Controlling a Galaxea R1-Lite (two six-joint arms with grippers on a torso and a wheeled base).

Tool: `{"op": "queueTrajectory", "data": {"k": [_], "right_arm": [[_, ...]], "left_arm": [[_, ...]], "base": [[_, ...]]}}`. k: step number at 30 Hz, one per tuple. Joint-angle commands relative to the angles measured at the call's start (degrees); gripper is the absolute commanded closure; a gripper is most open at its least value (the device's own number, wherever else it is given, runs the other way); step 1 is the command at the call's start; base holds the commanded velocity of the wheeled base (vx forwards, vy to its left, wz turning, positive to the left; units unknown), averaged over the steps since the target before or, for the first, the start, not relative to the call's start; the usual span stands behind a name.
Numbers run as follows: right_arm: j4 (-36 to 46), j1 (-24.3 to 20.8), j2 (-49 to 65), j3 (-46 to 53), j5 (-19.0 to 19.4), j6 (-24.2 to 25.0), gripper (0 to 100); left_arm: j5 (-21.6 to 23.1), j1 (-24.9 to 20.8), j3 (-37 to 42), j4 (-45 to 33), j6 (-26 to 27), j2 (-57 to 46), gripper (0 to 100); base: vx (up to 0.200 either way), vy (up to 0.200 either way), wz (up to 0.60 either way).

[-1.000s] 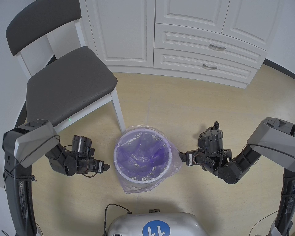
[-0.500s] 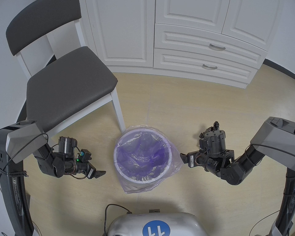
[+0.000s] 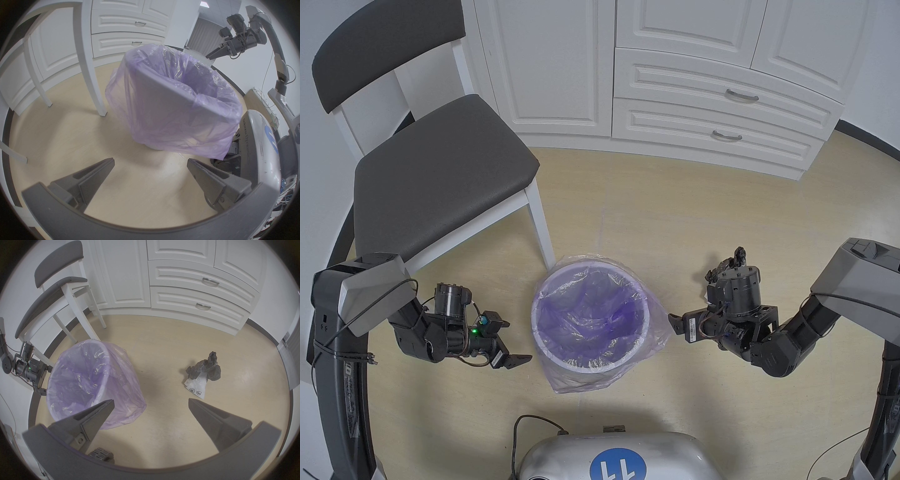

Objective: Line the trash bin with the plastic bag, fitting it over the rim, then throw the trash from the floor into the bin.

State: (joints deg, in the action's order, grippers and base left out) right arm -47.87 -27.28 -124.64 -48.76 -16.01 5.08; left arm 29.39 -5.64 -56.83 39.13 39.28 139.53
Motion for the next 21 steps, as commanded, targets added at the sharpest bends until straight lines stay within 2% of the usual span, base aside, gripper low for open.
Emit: {"op": "queueTrajectory", "data": {"k": [1,10,21], "right_arm": [[-0.03,0.21,-0.17,-0.02,0.01,0.01,0],[-0.03,0.3,-0.26,-0.1,0.1,-0.51,0],[-0.03,0.39,0.01,-0.02,0.01,-0.51,0]], "left_arm": [[0.14,-0.77,-1.79,0.07,0.1,2.23,0],[1.72,-1.47,-4.34,4.29,-0.25,4.17,0],[4.53,-4.81,-5.22,5.87,-1.05,5.49,0]], "base": [[0.0,0.0,0.0],[0.0,0.0,0.0],[0.0,0.0,0.0]]}}
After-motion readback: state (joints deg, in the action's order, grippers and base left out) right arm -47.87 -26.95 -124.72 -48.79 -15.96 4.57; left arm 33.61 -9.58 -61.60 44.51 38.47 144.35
